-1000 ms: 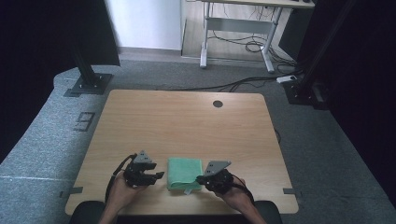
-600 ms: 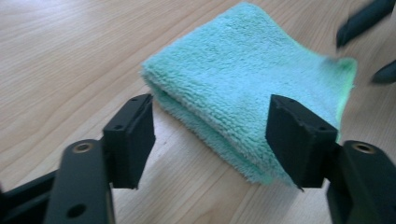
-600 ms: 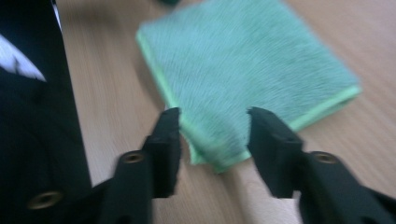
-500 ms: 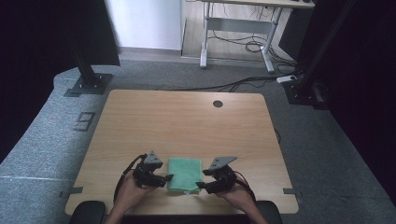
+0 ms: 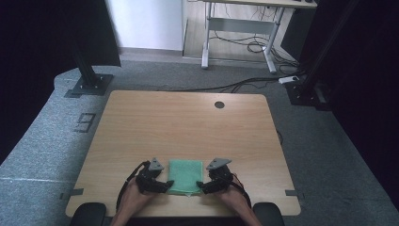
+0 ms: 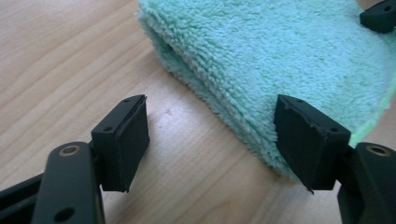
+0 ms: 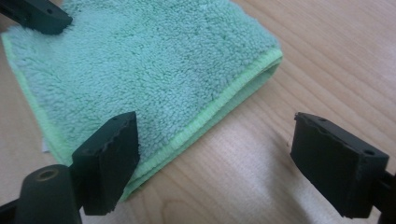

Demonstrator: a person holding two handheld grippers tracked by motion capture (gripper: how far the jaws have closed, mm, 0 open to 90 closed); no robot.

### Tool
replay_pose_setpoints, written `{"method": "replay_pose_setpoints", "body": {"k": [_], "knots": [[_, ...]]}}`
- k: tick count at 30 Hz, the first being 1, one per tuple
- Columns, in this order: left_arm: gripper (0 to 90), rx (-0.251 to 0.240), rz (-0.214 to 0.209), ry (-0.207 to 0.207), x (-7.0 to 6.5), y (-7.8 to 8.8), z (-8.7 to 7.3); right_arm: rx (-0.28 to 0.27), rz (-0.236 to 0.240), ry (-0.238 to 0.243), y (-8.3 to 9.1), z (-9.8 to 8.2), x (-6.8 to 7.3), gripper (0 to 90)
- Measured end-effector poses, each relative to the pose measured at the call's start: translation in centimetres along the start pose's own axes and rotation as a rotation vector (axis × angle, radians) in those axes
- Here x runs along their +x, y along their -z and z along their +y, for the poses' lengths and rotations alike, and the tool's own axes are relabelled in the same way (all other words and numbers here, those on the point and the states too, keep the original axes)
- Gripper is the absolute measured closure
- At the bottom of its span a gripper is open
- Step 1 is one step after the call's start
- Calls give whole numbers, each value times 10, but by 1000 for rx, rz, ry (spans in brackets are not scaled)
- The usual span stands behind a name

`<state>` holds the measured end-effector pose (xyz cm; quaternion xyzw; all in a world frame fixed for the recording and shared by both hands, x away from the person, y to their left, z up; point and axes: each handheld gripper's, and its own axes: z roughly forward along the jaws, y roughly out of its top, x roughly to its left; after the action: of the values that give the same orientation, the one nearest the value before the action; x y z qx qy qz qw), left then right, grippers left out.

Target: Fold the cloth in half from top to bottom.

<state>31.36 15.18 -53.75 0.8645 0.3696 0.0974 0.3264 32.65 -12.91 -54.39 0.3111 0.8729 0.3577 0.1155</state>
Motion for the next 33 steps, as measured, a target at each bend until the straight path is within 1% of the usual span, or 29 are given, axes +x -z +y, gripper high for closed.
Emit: {"method": "replay_pose_setpoints", "body": {"k": [4, 7, 11, 14, 24, 27, 29, 33], "knots": [[265, -12, 10, 8, 6, -3, 2, 0, -1, -7, -4, 3, -3, 148], [264, -15, 18, 6, 11, -6, 7, -4, -10, -8, -7, 6, -8, 150], [264, -20, 31, 4, 16, -9, 12, -7, -17, -23, -11, 10, -15, 158], [261, -24, 39, 4, 21, -13, 16, -9, -22, -19, -14, 13, -20, 169], [248, -50, 67, 12, 41, -27, 33, -15, -50, -40, -24, 25, -40, 184], [237, -54, 64, 11, 48, -32, 38, -18, -58, -50, -27, 29, -47, 186], [226, -55, 56, 18, 52, -35, 41, -18, -64, -61, -29, 31, -54, 186], [214, -61, 54, 22, 55, -38, 44, -17, -66, -74, -31, 33, -60, 189]]}}
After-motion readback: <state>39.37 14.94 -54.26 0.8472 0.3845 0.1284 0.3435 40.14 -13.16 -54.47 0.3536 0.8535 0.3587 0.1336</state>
